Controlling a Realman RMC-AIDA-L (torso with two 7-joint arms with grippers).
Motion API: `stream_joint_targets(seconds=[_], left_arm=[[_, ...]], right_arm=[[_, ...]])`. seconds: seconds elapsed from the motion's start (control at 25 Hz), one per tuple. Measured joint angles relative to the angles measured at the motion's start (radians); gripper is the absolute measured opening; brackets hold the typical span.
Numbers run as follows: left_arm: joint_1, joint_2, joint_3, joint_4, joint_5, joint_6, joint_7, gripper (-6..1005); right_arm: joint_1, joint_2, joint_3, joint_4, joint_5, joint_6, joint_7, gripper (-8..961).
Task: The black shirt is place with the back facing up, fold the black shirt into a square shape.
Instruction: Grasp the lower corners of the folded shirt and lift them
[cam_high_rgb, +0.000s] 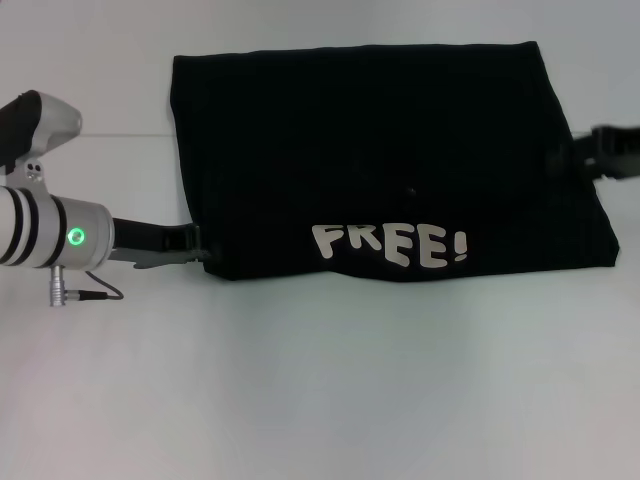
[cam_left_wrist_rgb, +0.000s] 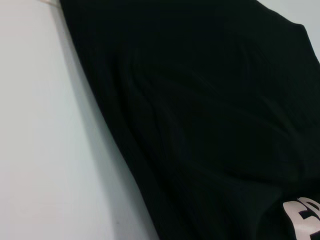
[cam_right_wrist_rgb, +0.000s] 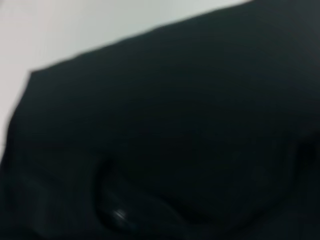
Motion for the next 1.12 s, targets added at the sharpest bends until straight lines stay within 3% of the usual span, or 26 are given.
stream_joint_targets(seconds=[0.24, 0.72, 0.96, 1.12], left_arm=[[-0.003, 0.005, -0.006, 0.006, 0.000, 0.001, 0.000, 41], [-0.014, 0.005, -0.007, 0.007, -0.005, -0.013, 0.001, 41], [-0.014, 0.005, -0.007, 0.009, -0.007, -0.014, 0.001, 40], [-0.014, 0.005, -0.007, 0.009, -0.008, -0.014, 0.001, 40]], right_arm=[[-0.034, 0.004, -0.002, 0.009, -0.086, 0.012, -0.002, 635], [-0.057, 0.064, -0.007, 0.048, -0.173, 0.140, -0.003, 635], [-0.048, 0.071, -0.004, 0.064, -0.183, 0.146, 0.000, 636], [-0.052, 0.070, 0.000, 0.057, -0.180, 0.145, 0.002, 584]])
